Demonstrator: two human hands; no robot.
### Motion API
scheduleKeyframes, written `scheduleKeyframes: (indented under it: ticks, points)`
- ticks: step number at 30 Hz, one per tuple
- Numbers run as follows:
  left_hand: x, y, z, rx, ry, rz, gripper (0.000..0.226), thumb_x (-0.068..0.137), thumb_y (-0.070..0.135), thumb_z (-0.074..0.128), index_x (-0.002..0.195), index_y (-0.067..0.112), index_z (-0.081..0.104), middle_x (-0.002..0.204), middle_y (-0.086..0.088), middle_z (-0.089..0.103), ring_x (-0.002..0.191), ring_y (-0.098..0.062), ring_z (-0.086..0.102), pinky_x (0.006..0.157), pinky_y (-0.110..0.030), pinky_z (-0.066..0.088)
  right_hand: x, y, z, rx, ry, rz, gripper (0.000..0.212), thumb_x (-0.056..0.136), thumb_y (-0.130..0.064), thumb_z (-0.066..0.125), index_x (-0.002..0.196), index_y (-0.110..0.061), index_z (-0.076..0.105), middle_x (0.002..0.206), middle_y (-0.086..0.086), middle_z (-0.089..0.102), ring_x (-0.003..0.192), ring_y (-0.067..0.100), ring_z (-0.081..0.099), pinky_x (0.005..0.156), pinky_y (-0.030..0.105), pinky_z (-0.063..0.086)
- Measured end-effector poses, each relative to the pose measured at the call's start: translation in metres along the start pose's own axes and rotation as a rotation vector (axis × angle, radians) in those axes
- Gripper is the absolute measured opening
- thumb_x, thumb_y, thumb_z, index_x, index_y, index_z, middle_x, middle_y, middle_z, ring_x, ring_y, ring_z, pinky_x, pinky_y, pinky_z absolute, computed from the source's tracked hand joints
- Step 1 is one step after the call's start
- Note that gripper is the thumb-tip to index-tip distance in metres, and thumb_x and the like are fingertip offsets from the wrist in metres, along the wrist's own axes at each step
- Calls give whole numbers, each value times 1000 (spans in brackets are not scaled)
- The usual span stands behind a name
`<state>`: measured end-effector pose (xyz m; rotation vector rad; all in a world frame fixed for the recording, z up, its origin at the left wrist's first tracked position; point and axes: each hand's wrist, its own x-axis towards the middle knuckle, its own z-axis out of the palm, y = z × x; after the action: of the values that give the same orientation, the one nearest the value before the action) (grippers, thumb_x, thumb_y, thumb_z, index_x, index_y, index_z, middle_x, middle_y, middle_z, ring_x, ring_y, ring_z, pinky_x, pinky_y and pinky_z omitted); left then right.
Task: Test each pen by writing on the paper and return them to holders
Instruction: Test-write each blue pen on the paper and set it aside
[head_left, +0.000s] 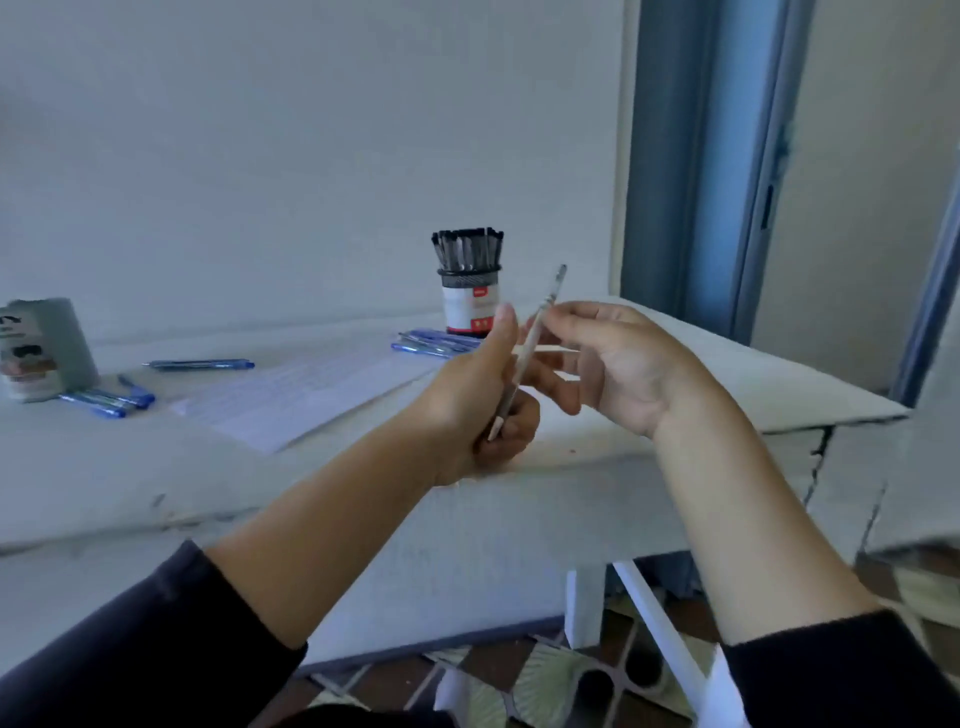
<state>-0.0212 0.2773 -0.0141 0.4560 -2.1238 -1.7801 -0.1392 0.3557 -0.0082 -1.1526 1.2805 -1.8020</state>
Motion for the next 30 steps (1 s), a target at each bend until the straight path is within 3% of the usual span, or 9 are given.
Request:
scheduleKeyframes:
  ticks: [3, 5, 9, 14, 17, 21, 25, 30]
  points:
    - [4, -2, 54, 171, 37, 123, 77, 97, 58, 14, 71, 7, 65, 40, 1, 46, 34, -10, 35, 38, -15, 26, -46, -4, -38, 140, 137, -55, 24, 94, -19, 47, 75, -11, 58, 74, 6, 67, 61, 20, 63, 45, 25, 46]
    - [8, -6, 92, 118, 16, 101, 76, 98, 57, 17, 78, 4, 67, 46, -2, 48, 38, -12, 38, 38, -16, 29, -82, -4, -69, 204, 291, -82, 24, 96, -22, 43, 77, -12, 54, 68, 4, 68, 57, 18, 64, 49, 24, 50]
    - [11, -39, 176, 111, -210, 7, 73, 99, 55, 16, 75, 6, 64, 44, -2, 47, 35, -12, 36, 38, -16, 28, -155, 12, -124, 295, 628, -82, 27, 98, -26, 41, 76, -14, 53, 53, -1, 62, 50, 13, 62, 51, 21, 52]
    - [17, -103, 258, 167, -452, -279, 69, 101, 52, 16, 74, 6, 60, 46, -4, 45, 38, -15, 35, 43, -20, 25, -226, 87, -187, 313, 1022, 178, 24, 98, -27, 47, 80, -15, 55, 46, -4, 51, 37, 10, 49, 40, 17, 43]
    - [16, -143, 285, 228, -517, -394, 66, 102, 50, 18, 79, 5, 60, 52, -6, 47, 42, -17, 36, 43, -20, 25, -266, 153, -216, 430, 1118, 432, 24, 99, -27, 44, 82, -14, 54, 51, -2, 47, 37, 10, 43, 41, 18, 41]
    - [11, -180, 300, 312, -580, -466, 64, 102, 48, 21, 79, 4, 62, 55, -7, 50, 46, -19, 40, 47, -22, 28, -311, 236, -228, 433, 1183, 757, 15, 93, -7, 48, 78, -7, 53, 57, 3, 47, 39, 12, 43, 39, 21, 38]
    - [7, -200, 301, 354, -591, -528, 56, 102, 44, 27, 82, 5, 61, 59, -8, 51, 44, -17, 41, 47, -21, 28, -346, 298, -215, 438, 1187, 1052, 15, 89, 6, 35, 86, -2, 48, 73, 13, 48, 57, 19, 46, 42, 24, 43]
    - [5, -211, 292, 379, -574, -586, 48, 102, 40, 31, 89, 4, 60, 63, -8, 50, 45, -15, 40, 46, -21, 27, -377, 356, -195, 514, 1308, 1115, 16, 94, 8, 35, 103, 3, 48, 89, 13, 53, 69, 22, 52, 39, 20, 48]
